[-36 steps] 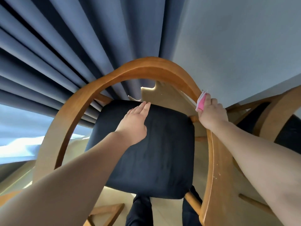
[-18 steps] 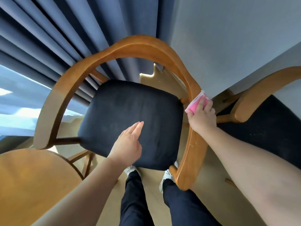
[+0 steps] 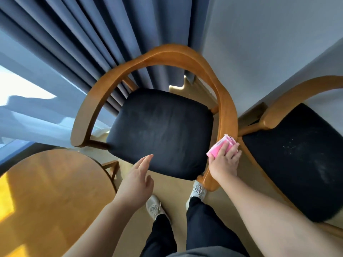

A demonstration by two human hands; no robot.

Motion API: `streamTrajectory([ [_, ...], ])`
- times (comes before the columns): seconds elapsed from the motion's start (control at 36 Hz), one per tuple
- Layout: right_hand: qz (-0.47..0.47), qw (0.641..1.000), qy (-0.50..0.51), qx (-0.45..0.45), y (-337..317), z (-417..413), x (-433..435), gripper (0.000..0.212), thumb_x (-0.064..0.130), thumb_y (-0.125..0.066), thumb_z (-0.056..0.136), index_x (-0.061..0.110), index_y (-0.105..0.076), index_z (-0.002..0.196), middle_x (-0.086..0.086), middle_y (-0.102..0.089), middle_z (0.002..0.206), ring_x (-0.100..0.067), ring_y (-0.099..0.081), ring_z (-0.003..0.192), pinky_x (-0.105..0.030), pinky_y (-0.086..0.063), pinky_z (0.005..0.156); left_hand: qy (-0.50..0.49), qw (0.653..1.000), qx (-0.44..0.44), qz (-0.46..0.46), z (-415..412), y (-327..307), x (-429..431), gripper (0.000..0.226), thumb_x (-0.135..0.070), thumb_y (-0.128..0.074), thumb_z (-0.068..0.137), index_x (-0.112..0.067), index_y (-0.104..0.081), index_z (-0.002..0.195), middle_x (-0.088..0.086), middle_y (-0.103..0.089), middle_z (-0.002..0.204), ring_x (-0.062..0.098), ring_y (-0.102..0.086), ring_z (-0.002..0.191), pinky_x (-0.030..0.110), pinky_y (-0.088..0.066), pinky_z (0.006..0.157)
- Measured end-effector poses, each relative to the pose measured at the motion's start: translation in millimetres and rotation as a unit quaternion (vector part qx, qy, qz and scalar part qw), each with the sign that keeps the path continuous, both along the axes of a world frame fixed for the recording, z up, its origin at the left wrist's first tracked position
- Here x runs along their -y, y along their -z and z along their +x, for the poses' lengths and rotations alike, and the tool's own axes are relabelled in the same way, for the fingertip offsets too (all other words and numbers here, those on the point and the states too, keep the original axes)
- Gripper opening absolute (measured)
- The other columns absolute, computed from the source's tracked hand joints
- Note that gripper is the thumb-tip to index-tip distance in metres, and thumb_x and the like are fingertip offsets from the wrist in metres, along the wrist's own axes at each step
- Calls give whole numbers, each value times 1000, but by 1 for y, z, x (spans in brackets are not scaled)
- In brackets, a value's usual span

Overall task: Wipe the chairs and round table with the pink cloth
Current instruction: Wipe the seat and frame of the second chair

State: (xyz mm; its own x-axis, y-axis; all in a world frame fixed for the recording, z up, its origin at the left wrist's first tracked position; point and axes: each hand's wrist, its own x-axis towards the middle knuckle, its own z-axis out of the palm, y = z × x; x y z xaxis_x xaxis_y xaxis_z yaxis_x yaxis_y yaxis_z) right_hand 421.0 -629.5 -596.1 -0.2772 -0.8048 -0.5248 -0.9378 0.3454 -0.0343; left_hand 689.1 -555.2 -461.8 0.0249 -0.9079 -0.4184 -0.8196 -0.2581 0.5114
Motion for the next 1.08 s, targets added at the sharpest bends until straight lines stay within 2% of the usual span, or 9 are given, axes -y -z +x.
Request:
streamTrajectory([
  [0.33, 82, 994, 69, 20, -43, 45, -79, 76, 35, -44, 101, 14, 6, 155, -23, 13, 158, -37, -18, 142, -39, -32, 110, 55, 998, -5, 3, 40, -21, -28, 62, -14, -47, 92, -31, -24, 147, -10, -30, 151, 11, -33, 135, 15, -23, 99],
  [0.42, 88, 994, 39, 47, -48, 46, -87, 65, 23, -47, 99, 16, -12, 154, -16, -11, 159, -31, -34, 136, -36, -37, 104, 68, 998, -6, -11, 43, -28, -30, 60, -15, -46, 93, -31, -25, 147, -10, -31, 150, 10, -33, 135, 14, -22, 99],
  [0.47, 92, 995, -36, 19, -59, 44, -90, 50, 31, -38, 102, 20, -30, 150, -10, -36, 152, -28, -42, 131, -36, -34, 104, 77, 997, -15, -26, 44, -33, -30, 59, -15, -47, 92, -30, -28, 146, -11, -34, 148, 8, -34, 133, 12, -23, 98],
  [0.53, 64, 997, -46, 26, -78, 45, -96, 52, 30, -43, 100, 26, -29, 150, -8, -30, 154, -30, -47, 128, -37, -36, 103, 93, 994, -24, -41, 43, -38, -28, 58, -15, -47, 91, -29, -31, 145, -11, -37, 146, 7, -36, 131, 12, -25, 97],
  [0.61, -2, 988, -37, 153, -108, 51, -101, 72, 10, -57, 93, 32, -22, 152, -2, -17, 153, -26, -52, 119, -35, -46, 101, 112, 992, -34, -55, 37, -46, -25, 56, -19, -49, 92, -30, -32, 144, -12, -37, 146, 6, -41, 127, 13, -29, 97],
  [0.69, -43, 964, -95, 245, -142, 59, -96, 75, 14, -62, 92, 31, -21, 152, 3, -33, 144, -20, -49, 121, -34, -47, 99, 134, 987, -36, -76, 29, -56, -19, 57, -23, -53, 90, -32, -33, 143, -14, -36, 146, 3, -49, 114, 10, -28, 91],
  [0.81, -95, 930, -171, 312, -182, 69, -84, 74, 22, -70, 88, 36, -26, 146, 8, -48, 139, -13, -51, 122, -30, -51, 95, 197, 973, -41, -116, 22, -70, -4, 66, -37, -61, 85, -36, -30, 143, -18, -29, 149, 0, -28, 134, 5, -14, 96],
  [0.86, -122, 913, -193, 337, -197, 74, -78, 69, 28, -73, 85, 40, -31, 139, 12, -52, 132, -8, -54, 114, -25, -53, 88, 222, 966, -44, -124, 19, -75, 3, 69, -44, -64, 83, -37, -31, 143, -19, -29, 148, 0, -27, 134, 9, -18, 100],
  [1.08, -155, 883, -257, 360, -230, 62, -42, 58, 40, -75, 82, 34, -45, 131, 16, -48, 121, -3, -51, 109, -23, -52, 88, 172, 966, -52, -184, 5, -96, 26, 25, -32, -64, 84, -31, -61, 109, -17, -57, 97, -1, -53, 90, 27, -50, 80],
])
